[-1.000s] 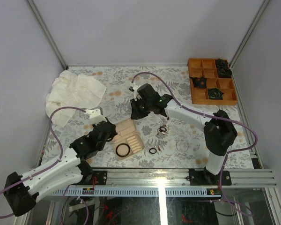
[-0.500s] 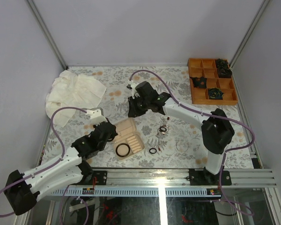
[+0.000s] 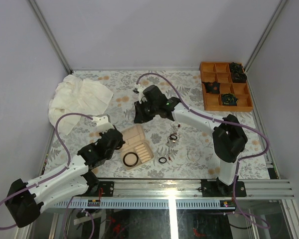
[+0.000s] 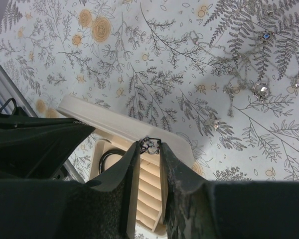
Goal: Organize the mixed jewelry
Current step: Place the jewelry in the jewelry box.
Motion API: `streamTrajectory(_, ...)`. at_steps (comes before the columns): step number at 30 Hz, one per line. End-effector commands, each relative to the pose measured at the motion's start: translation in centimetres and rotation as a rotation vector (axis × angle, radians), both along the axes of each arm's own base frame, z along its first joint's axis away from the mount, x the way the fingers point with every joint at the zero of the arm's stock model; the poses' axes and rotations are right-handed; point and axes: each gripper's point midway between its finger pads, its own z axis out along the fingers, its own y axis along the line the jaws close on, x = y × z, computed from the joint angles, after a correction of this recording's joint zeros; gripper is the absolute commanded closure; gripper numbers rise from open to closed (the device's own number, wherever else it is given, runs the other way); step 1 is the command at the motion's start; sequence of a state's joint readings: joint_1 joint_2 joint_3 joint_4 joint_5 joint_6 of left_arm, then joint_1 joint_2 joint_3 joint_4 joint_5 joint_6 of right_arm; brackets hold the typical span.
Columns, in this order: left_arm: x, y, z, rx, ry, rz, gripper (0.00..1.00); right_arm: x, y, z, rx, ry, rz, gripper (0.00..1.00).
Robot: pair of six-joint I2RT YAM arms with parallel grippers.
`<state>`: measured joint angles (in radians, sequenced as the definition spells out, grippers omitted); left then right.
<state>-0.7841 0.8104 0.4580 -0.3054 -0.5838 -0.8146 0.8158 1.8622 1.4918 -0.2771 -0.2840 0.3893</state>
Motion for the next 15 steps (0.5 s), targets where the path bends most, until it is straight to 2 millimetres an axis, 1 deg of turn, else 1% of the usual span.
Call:
streamTrajectory(1,0.93,0.05,1.34,-0.017,-0.036,0.034,1.0,0.83,1.26,1.88,0.062,-0.026,0.019,0.84)
streamTrajectory(10,0.99,-0.15,1.57,-0.02,-0.036,0.027,1.0,0.89,1.46,1.15,0.059,-0.014,0.018,0.84)
streamTrajectory(15,1.01,-0.17,1.77,-0.025,-0.042,0.027,1.0,1.07,1.57,1.26,0.063,-0.014,0.012,0.84)
